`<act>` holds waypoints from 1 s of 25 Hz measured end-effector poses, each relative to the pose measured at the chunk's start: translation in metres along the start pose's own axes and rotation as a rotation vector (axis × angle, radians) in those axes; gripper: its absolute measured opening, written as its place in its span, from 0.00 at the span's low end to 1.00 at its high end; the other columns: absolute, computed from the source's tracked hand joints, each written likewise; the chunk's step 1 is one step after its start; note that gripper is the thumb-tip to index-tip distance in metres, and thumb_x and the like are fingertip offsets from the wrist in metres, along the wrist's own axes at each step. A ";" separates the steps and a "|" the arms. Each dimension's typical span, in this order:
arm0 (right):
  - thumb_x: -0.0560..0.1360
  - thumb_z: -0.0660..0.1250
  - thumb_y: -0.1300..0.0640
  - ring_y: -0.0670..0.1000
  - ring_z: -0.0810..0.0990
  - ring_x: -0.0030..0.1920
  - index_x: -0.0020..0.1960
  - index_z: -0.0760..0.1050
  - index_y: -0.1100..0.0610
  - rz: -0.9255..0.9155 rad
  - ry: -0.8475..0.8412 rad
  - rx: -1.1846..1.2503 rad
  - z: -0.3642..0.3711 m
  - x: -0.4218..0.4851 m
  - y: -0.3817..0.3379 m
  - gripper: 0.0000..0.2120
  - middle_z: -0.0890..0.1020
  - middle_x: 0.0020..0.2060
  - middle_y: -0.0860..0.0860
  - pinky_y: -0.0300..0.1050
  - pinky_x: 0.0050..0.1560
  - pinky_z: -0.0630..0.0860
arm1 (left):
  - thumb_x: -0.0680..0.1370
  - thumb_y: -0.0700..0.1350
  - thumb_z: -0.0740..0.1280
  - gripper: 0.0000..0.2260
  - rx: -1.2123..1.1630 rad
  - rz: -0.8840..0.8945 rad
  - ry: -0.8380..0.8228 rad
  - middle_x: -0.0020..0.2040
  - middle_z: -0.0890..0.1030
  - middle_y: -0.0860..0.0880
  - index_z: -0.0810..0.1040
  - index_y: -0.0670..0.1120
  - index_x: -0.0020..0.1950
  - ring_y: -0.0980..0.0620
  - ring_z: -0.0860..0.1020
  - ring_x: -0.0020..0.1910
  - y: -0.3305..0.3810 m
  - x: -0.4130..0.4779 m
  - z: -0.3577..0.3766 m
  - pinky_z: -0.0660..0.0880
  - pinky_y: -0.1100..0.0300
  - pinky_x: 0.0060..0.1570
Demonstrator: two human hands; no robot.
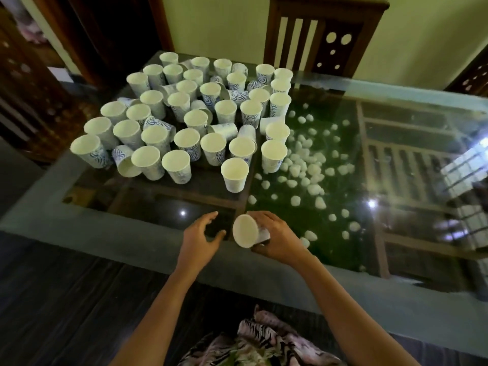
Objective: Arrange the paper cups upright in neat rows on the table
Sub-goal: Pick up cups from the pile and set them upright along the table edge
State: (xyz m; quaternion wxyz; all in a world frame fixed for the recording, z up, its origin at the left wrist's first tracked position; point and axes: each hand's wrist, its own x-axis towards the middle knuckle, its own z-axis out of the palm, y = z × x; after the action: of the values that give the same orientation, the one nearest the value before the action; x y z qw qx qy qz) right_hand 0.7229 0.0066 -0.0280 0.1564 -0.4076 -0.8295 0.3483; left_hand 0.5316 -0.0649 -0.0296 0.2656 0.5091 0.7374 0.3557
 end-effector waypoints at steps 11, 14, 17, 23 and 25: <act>0.64 0.78 0.54 0.41 0.69 0.59 0.66 0.66 0.55 0.348 0.356 0.285 -0.024 0.044 0.008 0.35 0.74 0.62 0.50 0.34 0.56 0.69 | 0.70 0.42 0.74 0.29 -0.188 -0.108 0.059 0.66 0.73 0.43 0.68 0.42 0.68 0.50 0.71 0.64 0.014 0.082 0.019 0.68 0.61 0.60; 0.64 0.78 0.52 0.42 0.69 0.60 0.66 0.65 0.53 0.393 0.388 0.272 -0.022 0.054 0.011 0.36 0.73 0.62 0.48 0.36 0.57 0.68 | 0.67 0.44 0.76 0.33 -0.187 -0.077 0.028 0.67 0.72 0.45 0.67 0.43 0.69 0.48 0.70 0.66 0.008 0.110 0.022 0.67 0.59 0.62; 0.64 0.77 0.51 0.41 0.69 0.59 0.66 0.66 0.52 0.449 0.463 0.281 -0.019 0.060 0.012 0.35 0.74 0.62 0.47 0.36 0.57 0.70 | 0.65 0.45 0.78 0.35 -0.152 -0.019 -0.019 0.66 0.73 0.44 0.69 0.42 0.68 0.47 0.70 0.66 0.005 0.135 0.026 0.67 0.54 0.65; 0.63 0.77 0.49 0.36 0.70 0.55 0.63 0.67 0.53 0.469 0.634 0.283 -0.008 0.065 0.006 0.33 0.71 0.57 0.41 0.20 0.48 0.68 | 0.63 0.43 0.79 0.31 -0.162 0.143 -0.093 0.62 0.76 0.45 0.73 0.42 0.63 0.51 0.73 0.60 0.003 0.152 0.027 0.69 0.58 0.59; 0.63 0.77 0.50 0.35 0.70 0.55 0.62 0.67 0.51 0.478 0.694 0.274 -0.002 0.063 0.007 0.31 0.72 0.57 0.41 0.20 0.49 0.67 | 0.62 0.43 0.79 0.30 -0.159 0.205 -0.135 0.60 0.77 0.48 0.73 0.42 0.62 0.55 0.72 0.59 0.003 0.150 0.026 0.69 0.60 0.57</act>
State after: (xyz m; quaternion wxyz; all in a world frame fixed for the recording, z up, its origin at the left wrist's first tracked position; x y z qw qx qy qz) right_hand 0.6892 0.0599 -0.0325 0.3932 -0.6566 -0.5563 0.3237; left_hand 0.5020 0.0833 -0.0475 0.3164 0.5819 0.6313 0.4034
